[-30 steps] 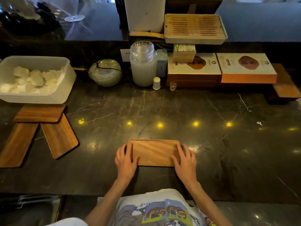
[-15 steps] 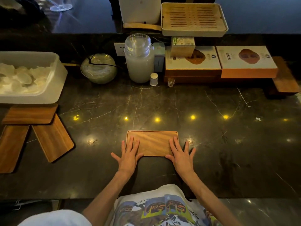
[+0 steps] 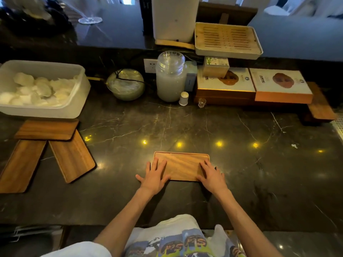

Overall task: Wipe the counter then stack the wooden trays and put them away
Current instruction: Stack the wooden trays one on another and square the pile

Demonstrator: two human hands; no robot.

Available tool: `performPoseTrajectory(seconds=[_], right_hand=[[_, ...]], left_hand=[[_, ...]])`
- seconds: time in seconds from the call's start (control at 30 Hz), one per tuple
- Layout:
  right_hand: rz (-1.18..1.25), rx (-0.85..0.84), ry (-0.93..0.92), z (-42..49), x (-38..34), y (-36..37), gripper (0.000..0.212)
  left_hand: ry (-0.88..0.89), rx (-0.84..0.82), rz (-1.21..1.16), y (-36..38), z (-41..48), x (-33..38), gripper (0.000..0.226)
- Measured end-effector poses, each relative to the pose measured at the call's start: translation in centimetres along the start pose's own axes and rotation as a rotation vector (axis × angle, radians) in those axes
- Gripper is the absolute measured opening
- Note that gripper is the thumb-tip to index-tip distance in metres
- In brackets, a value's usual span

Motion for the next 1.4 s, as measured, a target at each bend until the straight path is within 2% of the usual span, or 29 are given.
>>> performPoseTrajectory(seconds=[0.13, 0.2, 0.37, 0.47, 0.63, 0.73, 0.8, 0.87, 0.93, 1.0, 1.07, 1.13, 1.27, 1.4], right_hand=[[0.019, 0.279, -0.08, -0.5, -4.7, -0.2, 0.042], [0.056, 0.307, -0.155, -0.7, -8.4, 0.9, 0.037], [0.129, 0.167, -0.308, 0.2, -20.2, 3.8, 0.02], [0.117, 0.063, -0.376, 1.5, -27.8, 5.0, 0.022], [0.02, -0.05, -0.388, 4.8, -39.1, 5.7, 0.033], [-0.066, -0.082, -0.343, 6.7, -44.4, 5.2, 0.055], [-0.097, -0.136, -0.322, 8.4, -46.9, 4.9, 0.048], [-0.113, -0.201, -0.289, 10.5, -48.9, 4.6, 0.043], [-0.123, -0.24, -0.262, 12.6, -50.6, 4.4, 0.046], [-0.097, -0.259, -0.235, 15.0, -51.9, 4.7, 0.047], [0.017, -0.292, -0.205, 17.0, -53.2, 5.3, 0.04], [0.24, -0.359, -0.126, 18.2, -54.4, 6.1, 0.025], [0.565, -0.467, -0.019, 19.0, -55.7, 7.4, 0.019], [0.642, -0.38, -0.032, 17.6, -54.6, 6.9, 0.025]], left_hand=[[0.076, 0.188, -0.169, -2.6, -2.4, -3.6, 0.061], [0.057, 0.254, -0.263, -4.0, -3.7, -7.2, 0.055], [-0.02, 0.469, -0.298, -10.7, -5.9, -18.3, 0.04], [-0.099, 0.584, -0.263, -16.8, -6.1, -24.9, 0.027], [-0.279, 0.7, -0.147, -27.4, -5.9, -33.6, 0.021], [-0.497, 0.648, -0.168, -32.5, -4.6, -38.4, 0.023], [-0.601, 0.571, -0.194, -34.8, -3.2, -41.4, 0.022], [-0.64, 0.536, -0.257, -36.4, -1.7, -43.8, 0.019], [-0.648, 0.523, -0.327, -37.3, -0.1, -45.7, 0.015], [-0.649, 0.498, -0.383, -37.5, 1.5, -47.2, 0.025], [-0.653, 0.48, -0.416, -37.3, 2.5, -48.2, 0.033], [-0.65, 0.488, -0.425, -37.2, 3.0, -48.7, 0.033], [-0.634, 0.51, -0.458, -37.3, 3.0, -48.6, 0.029], [-0.651, 0.589, -0.632, -37.5, 1.4, -47.3, 0.033]])
Point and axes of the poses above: each hand's wrist, its own z-axis towards the middle knuckle, its own y-axis out of the palm, x = y × z, the point moved 4 cm from there along z, towards the middle knuckle, and after that the axes turned 5 degrees about -x, right-handed, at the moved point
